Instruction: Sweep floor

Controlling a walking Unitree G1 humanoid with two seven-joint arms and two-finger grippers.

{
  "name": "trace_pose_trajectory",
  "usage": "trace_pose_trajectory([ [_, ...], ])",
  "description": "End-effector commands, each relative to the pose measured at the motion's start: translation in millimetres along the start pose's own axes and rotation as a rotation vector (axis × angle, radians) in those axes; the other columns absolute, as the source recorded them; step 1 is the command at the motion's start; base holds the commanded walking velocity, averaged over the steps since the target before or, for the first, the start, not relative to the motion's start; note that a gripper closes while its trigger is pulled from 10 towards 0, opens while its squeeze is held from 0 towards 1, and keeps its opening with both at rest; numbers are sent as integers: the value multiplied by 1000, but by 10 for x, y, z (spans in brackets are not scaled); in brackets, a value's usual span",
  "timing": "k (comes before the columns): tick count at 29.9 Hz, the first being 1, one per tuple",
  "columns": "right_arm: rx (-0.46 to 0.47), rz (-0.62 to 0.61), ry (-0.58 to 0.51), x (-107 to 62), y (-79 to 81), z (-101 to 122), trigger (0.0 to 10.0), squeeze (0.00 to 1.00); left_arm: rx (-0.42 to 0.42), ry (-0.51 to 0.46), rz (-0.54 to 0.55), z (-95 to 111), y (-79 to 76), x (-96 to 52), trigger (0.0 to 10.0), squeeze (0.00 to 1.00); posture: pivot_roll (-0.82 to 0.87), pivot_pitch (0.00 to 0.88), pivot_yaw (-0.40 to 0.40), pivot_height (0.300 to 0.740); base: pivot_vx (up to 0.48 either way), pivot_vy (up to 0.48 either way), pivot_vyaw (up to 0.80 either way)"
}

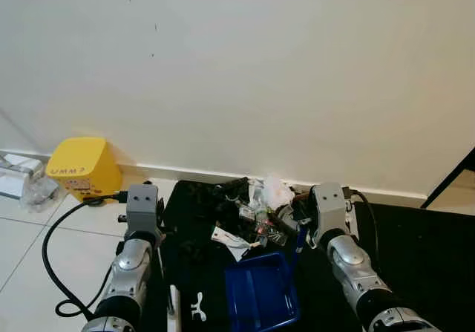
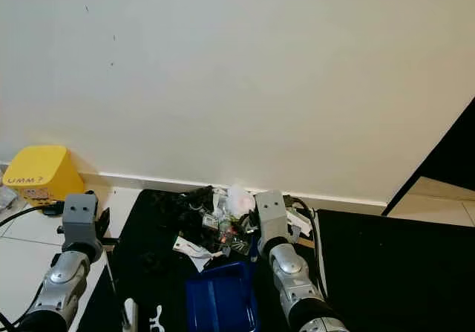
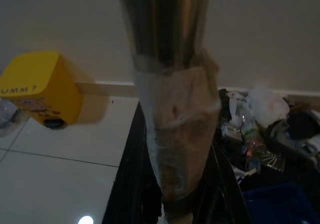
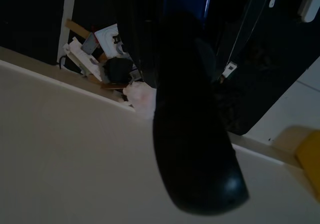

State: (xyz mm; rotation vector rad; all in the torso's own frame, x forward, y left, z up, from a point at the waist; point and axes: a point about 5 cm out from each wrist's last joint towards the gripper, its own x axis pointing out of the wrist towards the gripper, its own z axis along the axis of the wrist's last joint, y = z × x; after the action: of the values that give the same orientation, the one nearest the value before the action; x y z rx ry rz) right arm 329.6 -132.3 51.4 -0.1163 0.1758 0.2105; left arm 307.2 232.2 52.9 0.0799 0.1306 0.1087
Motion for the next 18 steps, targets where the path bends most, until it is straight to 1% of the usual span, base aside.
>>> trace_pose_trajectory([
  [1, -11, 41, 21, -2, 56, -28, 10000, 0, -57, 20, 0, -81, -67, -37, 10000, 0, -12, 144, 1, 740, 0, 0, 0],
  [2, -11, 41, 21, -2, 56, -28, 10000, 0, -57, 20, 0, -81, -67, -37, 10000, 0, -12, 144, 1, 740, 0, 0, 0],
  [3, -15, 60, 34, -4, 78, -45, 10000, 0, -89, 26, -13, -85, -119, -29, 10000, 0, -13, 146, -1, 740, 0, 0, 0],
  [4, -27, 73, 49, -5, 100, -62, 10000, 0, -152, 34, -39, -85, -215, -13, 10000, 0, -15, 147, -2, 740, 0, 0, 0],
  [7, -35, 86, 85, 2, 132, -92, 10000, 0, -223, 43, -68, -71, -342, 11, 10000, 0, -17, 152, 0, 740, 0, 0, 0],
  [8, -35, 86, 85, 2, 132, -92, 10000, 0, -223, 43, -68, -71, -342, 11, 10000, 0, -17, 152, 0, 740, 0, 0, 0],
  [10, -41, 96, 111, 8, 154, -110, 10000, 0, -258, 44, -82, -58, -404, 25, 10000, 0, -19, 154, 1, 740, 0, 0, 0],
  [11, -41, 110, 128, 11, 189, -126, 10000, 0, -280, 38, -116, -31, -503, 38, 10000, 0, -17, 153, 3, 740, 0, 0, 0],
  [12, -41, 110, 128, 11, 189, -126, 10000, 0, -280, 38, -116, -31, -503, 38, 10000, 0, -17, 153, 3, 740, 0, 0, 0],
  [13, -37, 127, 140, 16, 235, -133, 10000, 0, -317, 25, -166, 27, -657, 56, 10000, 0, -14, 153, 6, 740, 0, 0, 0],
  [14, -37, 127, 140, 16, 235, -133, 10000, 0, -317, 25, -166, 27, -657, 56, 10000, 0, -14, 153, 6, 740, 0, 0, 0],
  [15, -34, 130, 139, 19, 249, -129, 10000, 0, -333, 20, -182, 52, -710, 63, 10000, 0, -14, 153, 6, 740, 0, 0, 0],
  [17, -34, 130, 139, 19, 249, -129, 10000, 0, -333, 20, -182, 52, -710, 63, 10000, 0, -14, 153, 6, 740, 0, 0, 0],
  [18, -28, 130, 134, 23, 258, -120, 10000, 0, -357, 5, -199, 108, -788, 79, 10000, 0, -12, 153, 7, 740, 0, 0, 0],
])
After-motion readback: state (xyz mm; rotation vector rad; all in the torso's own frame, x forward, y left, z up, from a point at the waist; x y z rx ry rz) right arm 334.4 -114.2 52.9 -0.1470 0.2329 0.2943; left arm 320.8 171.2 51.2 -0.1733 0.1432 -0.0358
